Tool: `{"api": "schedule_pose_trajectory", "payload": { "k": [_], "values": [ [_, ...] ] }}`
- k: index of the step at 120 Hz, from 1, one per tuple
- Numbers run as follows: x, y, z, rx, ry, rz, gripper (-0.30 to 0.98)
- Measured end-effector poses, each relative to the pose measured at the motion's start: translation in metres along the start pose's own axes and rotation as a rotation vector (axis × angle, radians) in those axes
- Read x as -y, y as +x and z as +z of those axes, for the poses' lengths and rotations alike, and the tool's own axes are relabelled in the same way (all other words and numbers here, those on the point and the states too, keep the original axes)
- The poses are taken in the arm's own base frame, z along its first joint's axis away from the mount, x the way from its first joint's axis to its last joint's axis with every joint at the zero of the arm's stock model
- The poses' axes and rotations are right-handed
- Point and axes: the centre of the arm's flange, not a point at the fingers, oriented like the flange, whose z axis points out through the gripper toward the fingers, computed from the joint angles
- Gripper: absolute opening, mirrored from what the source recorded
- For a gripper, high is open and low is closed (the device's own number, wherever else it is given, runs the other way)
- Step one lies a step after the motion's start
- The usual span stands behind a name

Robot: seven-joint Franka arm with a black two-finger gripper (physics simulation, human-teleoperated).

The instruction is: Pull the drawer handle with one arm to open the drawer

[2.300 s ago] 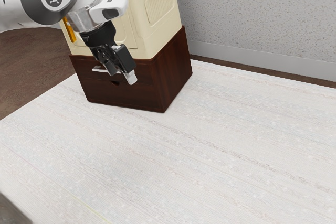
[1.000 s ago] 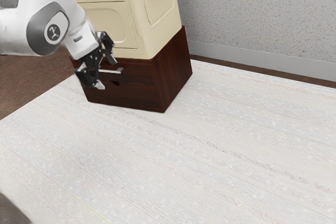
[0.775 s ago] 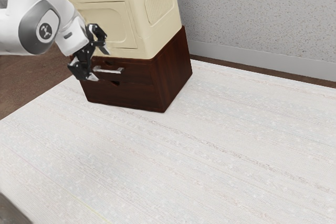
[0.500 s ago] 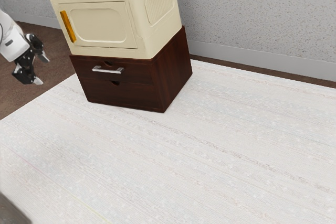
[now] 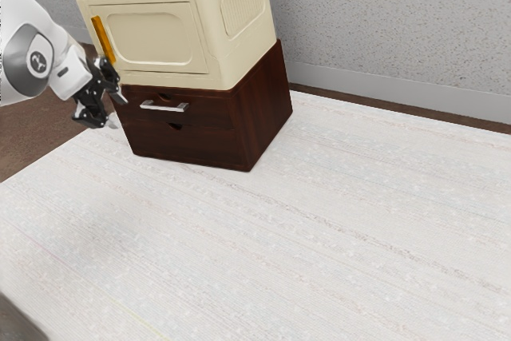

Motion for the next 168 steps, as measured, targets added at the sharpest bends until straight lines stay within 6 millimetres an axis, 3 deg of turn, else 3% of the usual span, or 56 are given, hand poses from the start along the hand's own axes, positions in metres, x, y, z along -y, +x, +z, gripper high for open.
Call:
{"api": "schedule_pose_trajectory", "payload": {
  "k": [37, 99, 168],
  "values": [
    [0.015, 0.000, 0.027, 0.025, 0.047, 0.031, 0.29],
    [0.045, 0.019, 0.067, 0.004, 0.105, 0.058, 0.27],
    [0.045, 0.024, 0.090, -0.009, 0.086, 0.062, 0.24]
  ]
}}
